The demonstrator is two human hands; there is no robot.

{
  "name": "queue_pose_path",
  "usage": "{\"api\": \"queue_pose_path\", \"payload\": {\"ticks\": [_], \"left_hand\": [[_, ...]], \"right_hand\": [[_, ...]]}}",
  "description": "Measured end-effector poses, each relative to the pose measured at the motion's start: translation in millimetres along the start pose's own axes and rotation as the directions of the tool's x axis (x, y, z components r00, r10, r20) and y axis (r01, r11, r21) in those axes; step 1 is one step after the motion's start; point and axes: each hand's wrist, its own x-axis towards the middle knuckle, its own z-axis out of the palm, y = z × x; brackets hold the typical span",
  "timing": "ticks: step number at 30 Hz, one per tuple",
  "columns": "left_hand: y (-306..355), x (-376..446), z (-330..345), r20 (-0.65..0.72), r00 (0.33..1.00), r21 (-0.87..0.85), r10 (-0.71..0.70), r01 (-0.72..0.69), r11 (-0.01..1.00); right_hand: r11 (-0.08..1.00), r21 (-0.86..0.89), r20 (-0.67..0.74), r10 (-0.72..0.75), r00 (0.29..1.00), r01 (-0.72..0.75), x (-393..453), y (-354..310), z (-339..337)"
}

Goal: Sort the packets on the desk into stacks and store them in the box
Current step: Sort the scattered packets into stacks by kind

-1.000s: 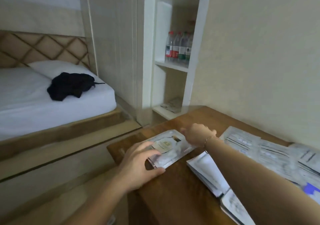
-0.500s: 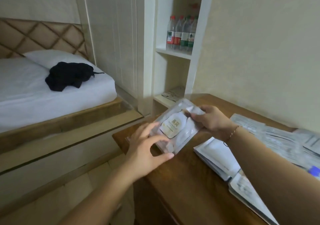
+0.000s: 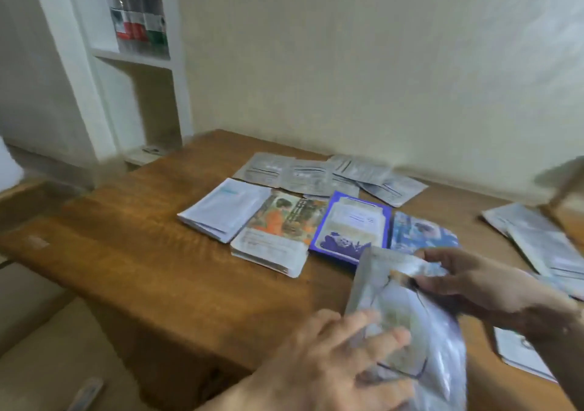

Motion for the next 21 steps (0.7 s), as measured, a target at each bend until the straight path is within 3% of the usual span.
{"api": "queue_pose_path", "payload": {"ticks": [2, 4, 6, 8, 11, 13, 14, 17, 21], "left_hand": [[17.1, 8.8, 12.5, 0.03, 0.999, -0.005, 0.013, -0.013, 1.0], [24.7, 13.0, 15.9, 0.078, 0.997, -0.028, 0.008, -0.006, 1.0], [26.3, 12.5, 13.0, 0.119, 0.993, -0.058, -0.02, 0.027, 0.998], [25.0, 9.0, 5.9, 0.161, 0.983, -0.121, -0.093, 0.114, 0.986], [21.1, -0.7, -5.1, 0.205, 0.957, -0.248, -0.205, 0.253, 0.935], [21.5, -3.7, -8.2, 0.218, 0.947, -0.264, -0.237, 0.291, 0.919], [22.5, -3.4, -7.9, 0.213, 0.947, -0.274, -0.242, 0.295, 0.915], [26.4, 0.3, -3.5, 0.178, 0.954, -0.341, -0.24, 0.289, 0.895], [26.9, -2.2, 2.3, 0.182, 0.95, -0.364, -0.255, 0.306, 0.88]], "right_hand": [[0.998, -0.063, -0.08, -0.012, 0.997, 0.007, -15.7, 14.0, -2.0], [0.971, -0.233, -0.167, -0.096, 0.981, 0.055, -20.0, 16.2, 1.3], [0.862, -0.503, -0.23, -0.199, 0.953, 0.059, -17.3, 17.5, 1.0], [0.751, -0.66, -0.304, -0.283, 0.909, 0.013, -15.2, 24.4, -0.1], [0.594, -0.803, -0.411, -0.506, 0.758, -0.038, -19.0, 37.0, 5.7], [0.455, -0.89, -0.368, -0.67, 0.645, -0.034, -21.3, 42.1, 12.4], [0.41, -0.912, -0.317, -0.711, 0.628, 0.004, -21.6, 44.3, 16.4], [0.335, -0.935, -0.161, -0.689, 0.707, 0.113, -23.4, 49.7, 22.1], [0.241, -0.969, -0.118, -0.624, 0.773, 0.047, -28.7, 56.6, 23.5]]}}
